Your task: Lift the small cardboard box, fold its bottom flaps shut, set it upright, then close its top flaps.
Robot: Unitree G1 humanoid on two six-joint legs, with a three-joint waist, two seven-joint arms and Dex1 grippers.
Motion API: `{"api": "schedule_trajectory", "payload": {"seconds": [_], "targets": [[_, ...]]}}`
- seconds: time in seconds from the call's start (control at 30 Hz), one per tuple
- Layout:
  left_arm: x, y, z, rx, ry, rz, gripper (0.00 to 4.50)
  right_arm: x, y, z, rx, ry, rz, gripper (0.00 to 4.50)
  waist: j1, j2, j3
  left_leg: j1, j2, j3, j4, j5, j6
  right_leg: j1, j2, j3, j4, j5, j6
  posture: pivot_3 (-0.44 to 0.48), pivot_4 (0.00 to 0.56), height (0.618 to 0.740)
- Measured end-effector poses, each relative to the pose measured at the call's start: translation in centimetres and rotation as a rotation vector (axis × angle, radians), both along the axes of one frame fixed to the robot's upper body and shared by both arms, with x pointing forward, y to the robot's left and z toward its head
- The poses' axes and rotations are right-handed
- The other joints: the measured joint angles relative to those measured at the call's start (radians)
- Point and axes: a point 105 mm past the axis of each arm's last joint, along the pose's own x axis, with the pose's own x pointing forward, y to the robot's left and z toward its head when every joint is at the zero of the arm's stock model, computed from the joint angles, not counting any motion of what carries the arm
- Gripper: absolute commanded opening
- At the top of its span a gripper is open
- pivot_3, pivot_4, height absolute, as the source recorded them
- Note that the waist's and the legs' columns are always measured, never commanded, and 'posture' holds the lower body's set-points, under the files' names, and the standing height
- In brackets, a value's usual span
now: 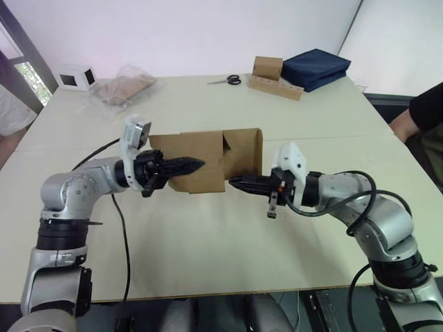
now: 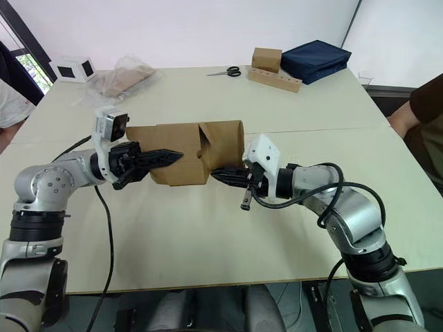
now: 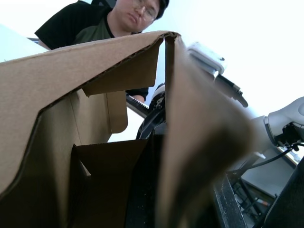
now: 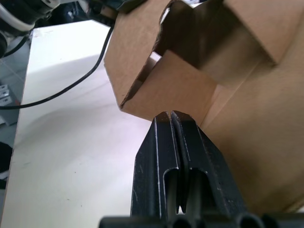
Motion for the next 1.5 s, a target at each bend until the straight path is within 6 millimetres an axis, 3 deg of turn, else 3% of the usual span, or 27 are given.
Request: {"api": "schedule_trajectory", "payload": {"seconds": [0.3,0.4,0.43,0.5,0.67,0.7,0.83,1.13,1.23,1.37,1.5], "targets": [[0.0,0.1,0.0,0.000,-0.007,0.005,0.06,-0.5,-2.6,1.9,0.009,0.031,-0.015,0.00,0.001,0.000,0.000,0.000,0.000,0.000,0.000,0.000,0.000,0.000,0.000,0.000,0.000,0.000,0.000,0.000,0.150,0.740],[0.0,0.5,0.0,0.011,-0.007,0.016,0.06,-0.3,-5.0,3.4,0.049,0.061,-0.048,0.00,0.002,0.000,0.000,0.000,0.000,0.000,0.000,0.000,0.000,0.001,0.000,0.000,0.000,0.000,0.000,0.000,0.150,0.740],[0.0,0.5,0.1,0.009,-0.008,0.018,0.00,0.1,-5.9,3.9,0.062,0.069,-0.070,0.52,0.002,0.000,0.000,0.000,0.000,0.000,0.000,0.000,0.000,0.001,0.000,0.000,0.000,0.000,0.000,0.000,0.150,0.740],[0.0,0.5,0.2,0.007,-0.009,0.015,0.00,0.9,-7.3,4.4,0.087,0.081,-0.110,1.15,0.002,0.000,0.000,0.000,0.000,0.000,0.000,0.000,0.000,0.001,0.000,0.000,0.000,0.000,0.000,0.000,0.150,0.740],[-0.7,0.2,0.5,0.002,-0.011,-0.023,0.00,1.8,-8.5,4.4,0.147,0.167,-0.085,3.24,-0.001,0.000,0.000,0.000,0.000,0.001,0.000,0.000,0.000,0.000,0.000,0.000,-0.001,0.000,0.000,0.000,0.150,0.740],[-0.9,0.1,0.6,0.001,-0.008,-0.036,0.00,1.9,-8.8,4.4,0.164,0.191,-0.072,3.48,-0.001,0.000,0.000,0.000,0.000,0.001,0.000,0.000,0.000,0.000,0.000,0.000,-0.001,0.000,0.000,0.000,0.150,0.740],[-1.5,-0.1,0.8,0.006,-0.006,-0.069,0.00,2.2,-9.5,3.7,0.204,0.289,-0.034,3.48,0.001,0.000,0.000,0.000,0.000,0.001,0.000,0.000,0.000,0.001,0.000,0.000,-0.001,0.000,0.000,0.000,0.150,0.740],[-2.5,-0.6,0.8,0.007,-0.002,-0.110,0.00,2.3,-7.8,2.0,0.261,0.420,0.065,3.48,0.000,0.000,0.000,0.000,0.000,0.001,0.000,0.000,0.000,0.000,0.000,0.000,0.000,0.000,0.000,0.000,0.150,0.740],[-2.6,-0.6,0.4,0.009,0.022,-0.105,0.00,2.2,-7.6,1.9,0.264,0.435,0.075,2.75,0.001,0.000,0.000,0.000,0.000,0.001,0.000,0.000,0.000,0.000,0.000,0.000,-0.001,0.000,0.000,0.000,0.150,0.740],[-2.6,-0.6,0.5,0.004,0.024,-0.109,0.00,2.0,-7.5,2.0,0.268,0.440,0.086,1.18,0.002,0.000,0.000,0.000,0.000,0.001,0.000,0.000,0.000,0.000,0.000,0.000,-0.001,0.000,0.000,0.000,0.150,0.740],[-2.6,-0.6,0.4,0.006,0.025,-0.102,0.00,1.8,-7.2,2.1,0.270,0.442,0.103,1.18,0.001,0.000,0.000,0.000,0.000,0.001,0.000,0.000,0.000,0.000,0.000,0.000,-0.001,0.000,0.000,0.000,0.150,0.740]]}}
